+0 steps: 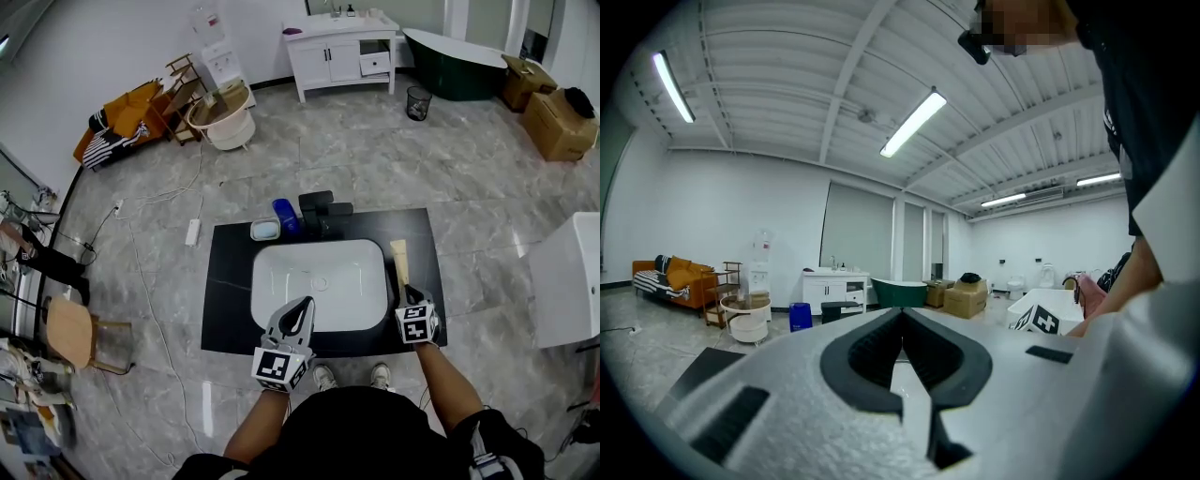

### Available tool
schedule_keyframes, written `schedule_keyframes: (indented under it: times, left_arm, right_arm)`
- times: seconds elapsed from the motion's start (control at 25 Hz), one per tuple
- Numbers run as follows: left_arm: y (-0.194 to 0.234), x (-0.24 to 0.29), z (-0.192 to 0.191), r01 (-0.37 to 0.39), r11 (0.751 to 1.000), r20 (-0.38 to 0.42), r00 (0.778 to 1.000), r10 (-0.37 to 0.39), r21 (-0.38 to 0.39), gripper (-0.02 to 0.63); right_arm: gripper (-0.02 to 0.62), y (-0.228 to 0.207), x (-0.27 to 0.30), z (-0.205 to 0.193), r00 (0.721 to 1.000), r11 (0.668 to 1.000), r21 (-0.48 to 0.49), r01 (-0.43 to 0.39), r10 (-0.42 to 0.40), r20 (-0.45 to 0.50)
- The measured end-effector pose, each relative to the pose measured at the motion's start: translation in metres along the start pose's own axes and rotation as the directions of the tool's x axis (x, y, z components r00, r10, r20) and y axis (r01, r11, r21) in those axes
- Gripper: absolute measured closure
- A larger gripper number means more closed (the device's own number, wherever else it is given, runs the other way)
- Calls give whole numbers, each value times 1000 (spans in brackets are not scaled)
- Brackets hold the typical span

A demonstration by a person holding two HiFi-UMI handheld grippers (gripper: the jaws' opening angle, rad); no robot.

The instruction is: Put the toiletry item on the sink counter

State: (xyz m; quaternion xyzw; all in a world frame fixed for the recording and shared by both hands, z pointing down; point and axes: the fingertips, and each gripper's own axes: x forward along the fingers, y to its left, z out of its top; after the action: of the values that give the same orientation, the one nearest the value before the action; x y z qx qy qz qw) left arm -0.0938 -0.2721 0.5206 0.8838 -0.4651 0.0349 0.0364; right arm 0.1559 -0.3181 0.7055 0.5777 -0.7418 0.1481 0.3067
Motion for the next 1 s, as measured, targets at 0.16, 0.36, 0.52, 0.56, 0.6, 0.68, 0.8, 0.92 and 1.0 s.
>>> schedule_keyframes:
  times: [0.16, 0.36, 0.52, 0.56, 0.6, 0.68, 0.8, 0.92, 1.0]
  left_arm:
    - [4, -7, -3, -15, 1000, -10, 1000, 15, -2, 597]
    - [7, -10, -8, -18, 1000, -21, 1000, 18, -7, 597]
    - [6, -13, -13, -24, 1000, -25, 999, 23, -15, 597]
    - [7, -14, -13, -25, 1000, -25, 999, 25, -16, 597]
    - [7, -14, -13, -26, 999, -25, 999, 26, -18, 597]
    - [9, -15, -14, -27, 999, -25, 999, 26, -21, 597]
    - [11, -16, -13, -26, 999, -23, 999, 26, -21, 597]
    - [11, -16, -13, -27, 999, -20, 999, 26, -23, 597]
    - [10, -16, -13, -26, 999, -18, 1000, 26, -22, 597]
  right_arm:
    - [588, 4, 12, -14, 999, 1000, 10, -11, 12, -48]
    - [588, 4, 26, -27, 995, 999, 32, 3, 0, -98]
    - [583, 3, 32, -34, 992, 999, 40, 10, -5, -128]
    - [581, 2, 32, -34, 992, 999, 35, 11, -6, -128]
    - [578, 2, 33, -33, 992, 999, 31, 12, -8, -127]
    - [570, 3, 34, -33, 992, 1000, 29, 11, -7, -126]
    - [542, 5, 35, -34, 992, 999, 42, 6, 0, -125]
    - [502, 6, 38, -37, 991, 998, 66, 2, 7, -132]
    - [494, 8, 37, -37, 990, 996, 84, -5, 16, -137]
